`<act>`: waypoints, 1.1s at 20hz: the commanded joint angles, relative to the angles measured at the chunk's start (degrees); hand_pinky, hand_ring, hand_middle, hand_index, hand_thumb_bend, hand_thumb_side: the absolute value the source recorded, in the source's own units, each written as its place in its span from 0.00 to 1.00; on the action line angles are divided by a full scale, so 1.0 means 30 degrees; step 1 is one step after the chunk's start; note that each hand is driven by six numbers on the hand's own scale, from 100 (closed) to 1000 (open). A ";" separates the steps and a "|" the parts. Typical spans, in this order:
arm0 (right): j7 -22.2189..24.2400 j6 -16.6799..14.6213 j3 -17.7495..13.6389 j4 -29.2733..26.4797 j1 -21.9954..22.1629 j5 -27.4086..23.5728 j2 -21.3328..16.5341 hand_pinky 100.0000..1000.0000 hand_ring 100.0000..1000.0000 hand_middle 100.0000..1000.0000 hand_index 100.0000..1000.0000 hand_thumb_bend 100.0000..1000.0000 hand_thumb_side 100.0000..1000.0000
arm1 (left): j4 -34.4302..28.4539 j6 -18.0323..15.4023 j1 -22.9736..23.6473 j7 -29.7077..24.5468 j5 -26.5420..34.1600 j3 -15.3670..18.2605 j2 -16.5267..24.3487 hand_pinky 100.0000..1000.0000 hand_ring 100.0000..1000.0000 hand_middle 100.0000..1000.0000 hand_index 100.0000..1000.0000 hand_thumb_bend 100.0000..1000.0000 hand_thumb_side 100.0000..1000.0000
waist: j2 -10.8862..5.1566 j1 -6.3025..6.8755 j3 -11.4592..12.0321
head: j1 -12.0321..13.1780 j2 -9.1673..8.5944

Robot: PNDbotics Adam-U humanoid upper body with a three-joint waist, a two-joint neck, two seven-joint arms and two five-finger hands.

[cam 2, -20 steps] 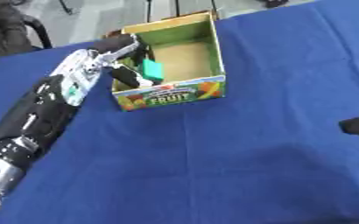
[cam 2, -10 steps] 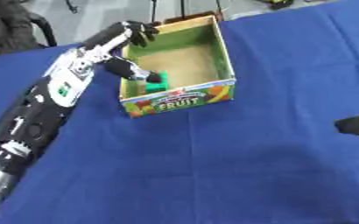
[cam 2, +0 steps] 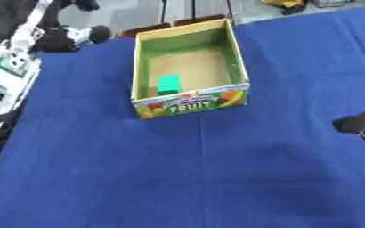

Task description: Pick up objects on the table and place them in the box.

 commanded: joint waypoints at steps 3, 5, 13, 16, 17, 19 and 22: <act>-0.0097 -0.0040 -0.0238 -0.0411 -0.0138 -0.0100 -0.0161 0.72 0.66 0.46 0.50 0.00 0.86 | -0.2462 0.0311 0.2911 0.0903 0.2697 0.1246 -0.0377 0.61 0.54 0.57 0.79 0.78 0.67 | -0.0265 -0.0234 0.0384 | -0.0247 -0.0063; -0.0123 -0.0046 -0.0261 -0.0416 -0.0125 -0.0088 -0.0182 0.72 0.66 0.46 0.50 0.00 0.86 | -0.2784 0.0317 0.3892 0.0920 0.3159 0.1488 -0.0968 0.61 0.54 0.57 0.78 0.77 0.69 | -0.0243 -0.0251 0.0502 | -0.0288 -0.0028; -0.0115 -0.0033 -0.0270 -0.0408 -0.0129 -0.0108 -0.0102 0.72 0.66 0.46 0.50 0.00 0.86 | -0.3082 0.0274 0.5522 0.0705 0.3355 0.1855 -0.2608 0.61 0.53 0.57 0.78 0.76 0.71 | -0.0210 -0.0308 0.0730 | -0.0330 0.0043; -0.0113 -0.0038 -0.0266 -0.0415 -0.0126 -0.0076 -0.0103 0.72 0.66 0.46 0.50 0.00 0.86 | -0.3169 0.0296 0.5708 0.0696 0.3343 0.1894 -0.3003 0.61 0.53 0.57 0.78 0.76 0.72 | -0.0159 -0.0347 0.0808 | -0.0288 0.0082; -0.0127 -0.0043 -0.0279 -0.0423 -0.0138 -0.0073 -0.0097 0.72 0.66 0.46 0.50 0.00 0.86 | -0.3198 0.0305 0.5742 0.0682 0.3359 0.1893 -0.3132 0.61 0.53 0.56 0.78 0.76 0.72 | -0.0135 -0.0346 0.0782 | -0.0313 0.0087; -0.0128 -0.0045 -0.0271 -0.0432 -0.0158 -0.0067 -0.0083 0.72 0.66 0.46 0.50 0.00 0.86 | -0.3259 0.0323 0.5772 0.0662 0.3418 0.1905 -0.3336 0.61 0.53 0.56 0.78 0.76 0.72 | -0.0103 -0.0369 0.0746 | -0.0369 0.0113; -0.0118 -0.0051 -0.0276 -0.0444 -0.0175 -0.0052 -0.0077 0.72 0.66 0.46 0.50 0.00 0.86 | -0.3335 0.0355 0.5795 0.0638 0.3546 0.1897 -0.3561 0.61 0.53 0.56 0.78 0.76 0.73 | -0.0069 -0.0389 0.0675 | -0.0440 0.0116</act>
